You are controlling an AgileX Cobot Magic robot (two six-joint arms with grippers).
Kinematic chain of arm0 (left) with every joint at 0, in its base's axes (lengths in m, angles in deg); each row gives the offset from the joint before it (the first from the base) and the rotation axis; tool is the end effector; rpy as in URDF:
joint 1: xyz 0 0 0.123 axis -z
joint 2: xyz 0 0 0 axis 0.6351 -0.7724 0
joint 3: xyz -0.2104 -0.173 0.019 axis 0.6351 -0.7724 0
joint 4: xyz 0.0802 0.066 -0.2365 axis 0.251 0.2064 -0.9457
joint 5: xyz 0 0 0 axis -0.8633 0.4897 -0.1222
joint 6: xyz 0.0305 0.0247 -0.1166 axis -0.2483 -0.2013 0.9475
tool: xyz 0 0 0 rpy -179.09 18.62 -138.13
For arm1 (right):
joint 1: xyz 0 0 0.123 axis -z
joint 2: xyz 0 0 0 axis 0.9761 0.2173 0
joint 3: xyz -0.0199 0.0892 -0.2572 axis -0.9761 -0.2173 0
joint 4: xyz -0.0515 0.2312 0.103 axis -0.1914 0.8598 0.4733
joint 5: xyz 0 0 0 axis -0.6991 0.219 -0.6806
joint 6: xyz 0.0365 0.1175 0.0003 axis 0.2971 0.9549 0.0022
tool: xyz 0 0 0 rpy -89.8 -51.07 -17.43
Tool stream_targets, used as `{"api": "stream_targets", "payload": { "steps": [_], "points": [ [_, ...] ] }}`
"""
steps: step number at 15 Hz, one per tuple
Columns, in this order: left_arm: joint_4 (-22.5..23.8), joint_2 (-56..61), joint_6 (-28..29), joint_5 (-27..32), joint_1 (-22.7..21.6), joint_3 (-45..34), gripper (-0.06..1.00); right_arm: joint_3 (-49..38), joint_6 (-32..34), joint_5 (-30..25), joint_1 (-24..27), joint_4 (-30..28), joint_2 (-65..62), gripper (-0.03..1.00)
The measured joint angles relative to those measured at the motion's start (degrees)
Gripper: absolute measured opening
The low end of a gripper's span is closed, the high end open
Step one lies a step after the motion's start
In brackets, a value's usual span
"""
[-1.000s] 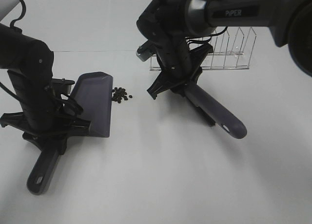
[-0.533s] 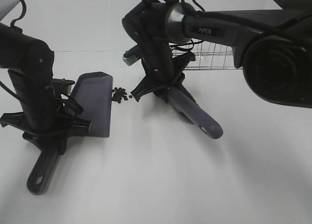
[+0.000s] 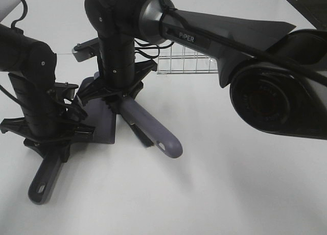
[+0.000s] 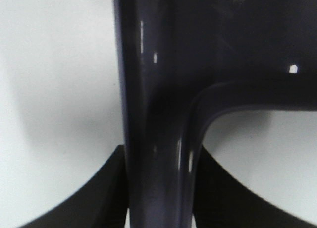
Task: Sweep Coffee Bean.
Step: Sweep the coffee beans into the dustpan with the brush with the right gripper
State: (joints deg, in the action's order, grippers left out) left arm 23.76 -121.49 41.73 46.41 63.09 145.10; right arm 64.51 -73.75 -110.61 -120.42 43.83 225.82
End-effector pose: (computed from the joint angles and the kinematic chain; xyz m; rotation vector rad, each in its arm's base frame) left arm 0.3119 -0.1338 0.0476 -0.0779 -3.0804 -0.0726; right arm 0.3948 0.3490 0.0946 -0.9219 2.7876 -0.0425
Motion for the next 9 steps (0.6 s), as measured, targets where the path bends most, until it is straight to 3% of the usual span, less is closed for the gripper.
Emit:
{"api": "stream_targets", "payload": {
  "steps": [4, 9],
  "points": [
    [-0.1, 0.0, 0.0, 0.0, 0.0, 0.0, 0.32, 3.8, 0.4, -0.1, -0.3, 3.6, 0.4, 0.28],
    [-0.1, 0.0, -0.1, 0.1, 0.0, 0.0, 0.32, 9.8, 1.4, -0.1, -0.4, -0.2, -0.5, 0.28]
  ]
}}
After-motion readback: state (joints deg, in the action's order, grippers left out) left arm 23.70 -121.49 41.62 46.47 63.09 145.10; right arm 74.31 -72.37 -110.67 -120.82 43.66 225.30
